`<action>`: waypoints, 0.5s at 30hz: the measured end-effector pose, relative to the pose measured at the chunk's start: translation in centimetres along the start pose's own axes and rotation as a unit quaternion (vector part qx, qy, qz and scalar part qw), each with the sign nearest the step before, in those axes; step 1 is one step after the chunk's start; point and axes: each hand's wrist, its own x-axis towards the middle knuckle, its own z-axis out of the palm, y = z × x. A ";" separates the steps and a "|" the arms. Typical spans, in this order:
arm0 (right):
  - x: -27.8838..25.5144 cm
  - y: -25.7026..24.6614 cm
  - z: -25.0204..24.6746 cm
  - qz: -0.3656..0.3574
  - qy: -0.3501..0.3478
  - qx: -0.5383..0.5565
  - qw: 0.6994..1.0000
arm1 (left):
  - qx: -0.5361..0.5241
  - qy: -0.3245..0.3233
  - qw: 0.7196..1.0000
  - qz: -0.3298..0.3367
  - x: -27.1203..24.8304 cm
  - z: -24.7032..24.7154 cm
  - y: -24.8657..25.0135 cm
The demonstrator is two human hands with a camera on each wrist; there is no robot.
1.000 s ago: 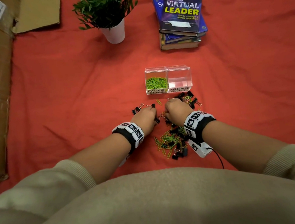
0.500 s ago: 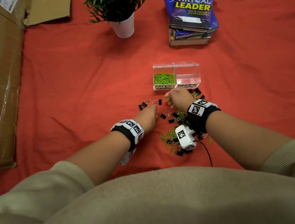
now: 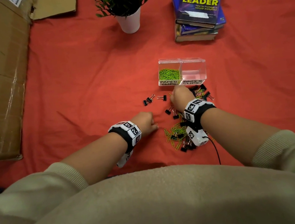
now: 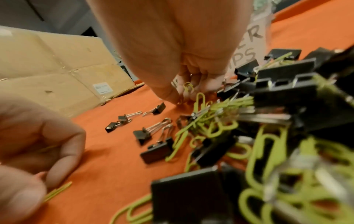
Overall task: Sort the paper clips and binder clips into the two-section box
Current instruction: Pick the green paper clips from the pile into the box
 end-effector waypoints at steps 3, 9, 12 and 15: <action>-1.1 0.7 -1.2 -0.012 -0.011 0.077 0.997 | 0.027 0.000 0.999 0.021 0.1 0.5 0.1; -3.4 3.0 -4.0 0.013 -0.103 0.347 0.932 | 0.029 -0.001 0.998 0.049 0.1 0.6 0.3; -4.2 3.9 -4.5 0.042 -0.156 0.447 0.880 | -0.013 0.012 0.998 0.063 0.2 0.1 0.4; -5.1 4.1 -4.3 0.055 -0.178 0.468 0.864 | -0.098 0.014 0.993 0.058 0.5 -0.6 1.1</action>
